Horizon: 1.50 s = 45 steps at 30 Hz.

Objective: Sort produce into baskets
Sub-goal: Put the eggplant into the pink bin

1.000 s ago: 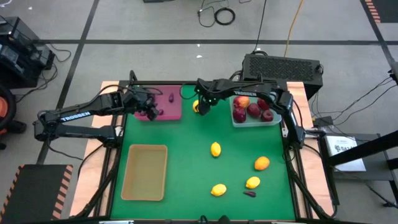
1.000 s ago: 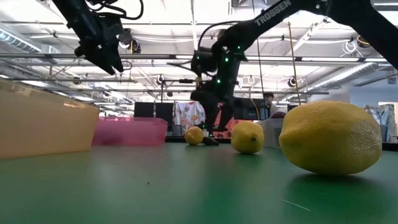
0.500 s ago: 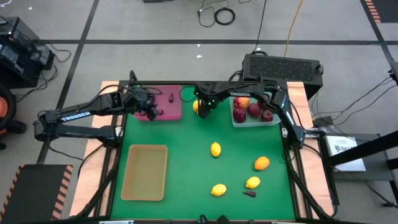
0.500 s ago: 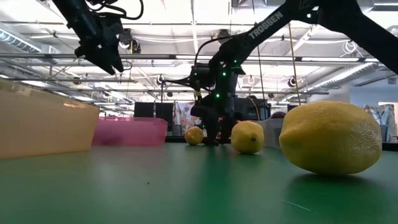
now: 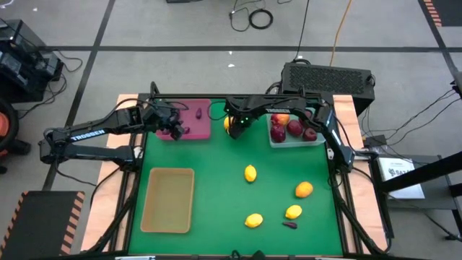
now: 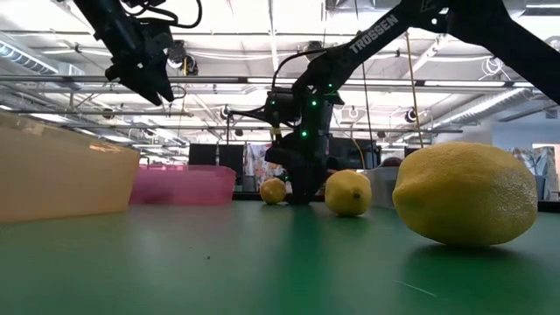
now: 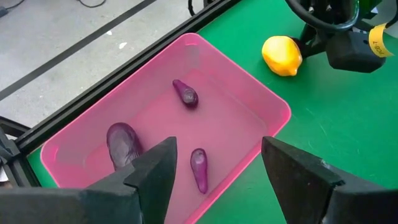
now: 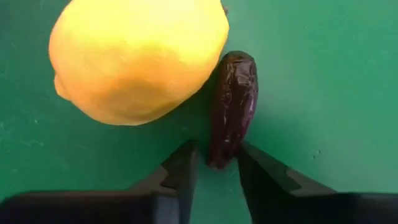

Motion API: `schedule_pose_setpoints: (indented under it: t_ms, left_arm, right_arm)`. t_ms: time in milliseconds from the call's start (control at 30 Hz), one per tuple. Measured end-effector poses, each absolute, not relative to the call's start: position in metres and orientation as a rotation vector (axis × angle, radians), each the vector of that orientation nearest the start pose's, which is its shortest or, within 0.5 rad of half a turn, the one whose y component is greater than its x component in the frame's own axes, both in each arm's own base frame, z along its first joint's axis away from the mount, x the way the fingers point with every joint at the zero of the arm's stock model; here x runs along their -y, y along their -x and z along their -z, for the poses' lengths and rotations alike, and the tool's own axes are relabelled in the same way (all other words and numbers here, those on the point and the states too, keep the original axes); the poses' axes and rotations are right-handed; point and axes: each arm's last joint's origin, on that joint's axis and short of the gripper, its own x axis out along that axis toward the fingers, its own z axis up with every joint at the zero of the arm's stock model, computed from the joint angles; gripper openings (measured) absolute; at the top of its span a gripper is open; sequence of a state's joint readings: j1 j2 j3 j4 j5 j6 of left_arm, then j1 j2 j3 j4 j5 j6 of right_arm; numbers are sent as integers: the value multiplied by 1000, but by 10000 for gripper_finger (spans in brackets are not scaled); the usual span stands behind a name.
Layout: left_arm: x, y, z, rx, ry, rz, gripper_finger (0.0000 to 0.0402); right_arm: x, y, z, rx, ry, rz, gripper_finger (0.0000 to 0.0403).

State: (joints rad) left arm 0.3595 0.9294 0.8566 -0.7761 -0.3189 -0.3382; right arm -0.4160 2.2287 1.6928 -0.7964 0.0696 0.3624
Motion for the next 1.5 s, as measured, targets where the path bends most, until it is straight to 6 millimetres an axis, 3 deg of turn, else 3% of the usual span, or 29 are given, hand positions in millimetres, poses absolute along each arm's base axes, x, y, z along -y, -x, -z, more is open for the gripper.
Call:
schedule_pose_setpoints:
  t_ms: [267, 367, 733, 967, 1267, 1400, 1500]
  left_arm:
    - [-70, -159, -286, -750, 320, -776, 242]
    - [-70, -159, -286, -749, 320, -775, 242]
    - [-70, -159, -286, -753, 312, -772, 242]
    - [-70, -159, -286, -755, 306, -770, 242]
    - [-69, -159, -285, -774, 266, -750, 242]
    - [-70, -159, -286, -769, 271, -750, 242]
    - [-69, -160, -286, -768, 273, -746, 242]
  right_arm:
    - [185, -401, -158, -1232, -545, 677, 18]
    - [183, -400, -165, -1219, -551, 675, 5]
    - [167, -408, -206, -1021, -643, 609, 3]
    - [141, -438, -229, -750, -680, 474, 3]
    - [110, -467, -247, -479, -566, 368, 27]
    - [107, -474, -249, -400, -522, 383, 46]
    - [114, -478, -239, -389, -504, 397, 60]
